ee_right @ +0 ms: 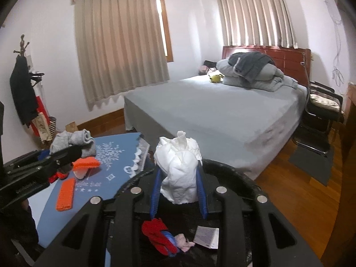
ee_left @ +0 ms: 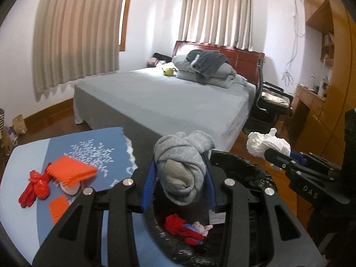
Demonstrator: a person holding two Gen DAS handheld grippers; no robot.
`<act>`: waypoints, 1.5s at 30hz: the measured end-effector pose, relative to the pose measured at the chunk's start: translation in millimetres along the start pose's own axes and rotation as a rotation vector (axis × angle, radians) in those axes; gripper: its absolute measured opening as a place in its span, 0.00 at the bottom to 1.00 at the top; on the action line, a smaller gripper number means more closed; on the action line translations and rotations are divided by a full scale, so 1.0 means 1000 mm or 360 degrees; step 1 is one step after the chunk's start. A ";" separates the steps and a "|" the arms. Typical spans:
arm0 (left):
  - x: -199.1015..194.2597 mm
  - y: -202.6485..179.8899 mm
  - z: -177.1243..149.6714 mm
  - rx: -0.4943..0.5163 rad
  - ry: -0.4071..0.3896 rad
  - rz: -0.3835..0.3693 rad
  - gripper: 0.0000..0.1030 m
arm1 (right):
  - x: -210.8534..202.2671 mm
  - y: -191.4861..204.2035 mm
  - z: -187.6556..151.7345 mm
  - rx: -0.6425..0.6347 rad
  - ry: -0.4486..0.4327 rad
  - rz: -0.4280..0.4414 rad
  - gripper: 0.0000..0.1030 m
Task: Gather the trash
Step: 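Carry the grey sock over the bin and open the left tool while the right tool drops the tissue, then move both tools back over the pile on the table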
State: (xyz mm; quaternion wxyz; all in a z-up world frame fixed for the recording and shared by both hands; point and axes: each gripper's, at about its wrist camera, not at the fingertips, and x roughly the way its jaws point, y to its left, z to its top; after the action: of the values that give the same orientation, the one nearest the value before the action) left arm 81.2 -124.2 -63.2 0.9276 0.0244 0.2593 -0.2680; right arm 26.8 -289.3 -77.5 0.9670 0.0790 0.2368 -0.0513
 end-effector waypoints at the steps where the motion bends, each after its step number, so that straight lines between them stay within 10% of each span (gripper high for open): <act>1: 0.002 -0.003 -0.001 0.0006 0.0003 -0.0009 0.37 | 0.000 -0.004 -0.001 0.0007 0.0006 -0.0013 0.28; 18: 0.048 -0.036 -0.019 0.0075 0.0152 -0.0152 0.41 | 0.012 -0.041 -0.017 0.0065 0.0092 -0.0134 0.31; 24: 0.050 -0.030 -0.023 0.0068 0.0162 -0.0131 0.57 | 0.015 -0.051 -0.018 0.0088 0.0095 -0.0181 0.59; 29: 0.042 -0.007 -0.026 0.0017 0.0144 -0.0015 0.73 | 0.013 -0.043 -0.016 0.0102 0.0069 -0.0195 0.94; 45: -0.005 0.160 -0.064 -0.0266 0.0183 0.0679 0.82 | 0.068 0.086 -0.021 -0.0116 0.0124 0.0238 0.94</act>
State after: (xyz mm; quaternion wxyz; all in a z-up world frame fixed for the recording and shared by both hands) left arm 129.0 27.1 -131.0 0.9457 0.0171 0.3220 -0.0418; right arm 88.7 -205.3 -116.3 0.9604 0.0633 0.2694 0.0328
